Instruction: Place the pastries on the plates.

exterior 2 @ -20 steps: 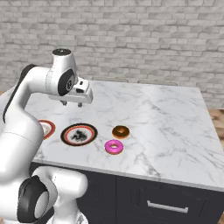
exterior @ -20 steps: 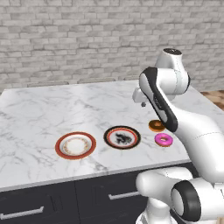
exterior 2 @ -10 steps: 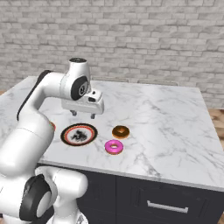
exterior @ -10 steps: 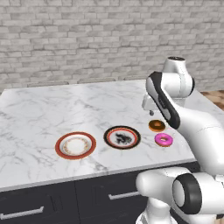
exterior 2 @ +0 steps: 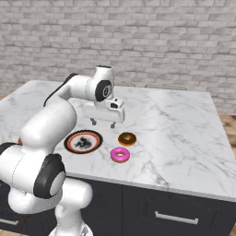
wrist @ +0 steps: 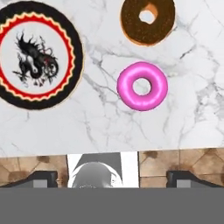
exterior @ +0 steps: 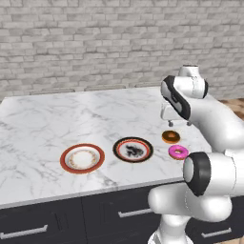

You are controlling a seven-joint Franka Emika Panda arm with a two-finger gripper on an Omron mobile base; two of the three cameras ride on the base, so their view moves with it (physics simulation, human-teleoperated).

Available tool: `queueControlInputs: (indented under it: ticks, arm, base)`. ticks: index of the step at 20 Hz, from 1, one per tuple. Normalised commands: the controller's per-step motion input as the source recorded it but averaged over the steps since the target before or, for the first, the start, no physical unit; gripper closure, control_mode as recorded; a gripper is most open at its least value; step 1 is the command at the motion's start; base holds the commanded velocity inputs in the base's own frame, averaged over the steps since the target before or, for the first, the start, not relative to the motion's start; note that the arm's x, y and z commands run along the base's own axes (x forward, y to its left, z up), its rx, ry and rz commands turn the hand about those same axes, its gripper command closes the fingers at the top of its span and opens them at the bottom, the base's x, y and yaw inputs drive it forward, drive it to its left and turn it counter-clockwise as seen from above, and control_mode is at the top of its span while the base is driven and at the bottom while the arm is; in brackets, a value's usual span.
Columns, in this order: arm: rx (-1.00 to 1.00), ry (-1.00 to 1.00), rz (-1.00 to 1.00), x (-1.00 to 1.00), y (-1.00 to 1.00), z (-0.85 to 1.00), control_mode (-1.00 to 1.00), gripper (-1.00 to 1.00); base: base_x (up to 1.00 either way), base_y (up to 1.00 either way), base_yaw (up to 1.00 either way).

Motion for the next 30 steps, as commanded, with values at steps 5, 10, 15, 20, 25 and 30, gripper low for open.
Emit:
queueControlInputs:
  ticks: [5,10,15,20,25,30]
  arm:
    - [-0.01,0.2,0.0,0.54,-0.1,-0.47,-1.0,-1.0]
    - [0.0,0.11,0.0,0.74,0.09,-0.34,-1.0,-1.0]
    - [0.06,0.02,0.03,0.67,-0.01,-0.24,-1.0,-1.0]
    - [0.0,0.13,0.0,0.6,0.0,-0.54,-1.0,-1.0]
    - [0.0,0.09,0.0,0.33,-0.09,-0.43,-1.0,-1.0]
    - [0.07,0.13,0.0,0.18,-0.34,-0.48,-1.0,-1.0]
  base:
    - [0.0,0.0,0.0]
    - [0.0,0.0,0.0]
    - [0.0,0.0,0.0]
    - [0.0,0.0,0.0]
    - [0.0,0.0,0.0]
    - [0.0,0.0,0.0]
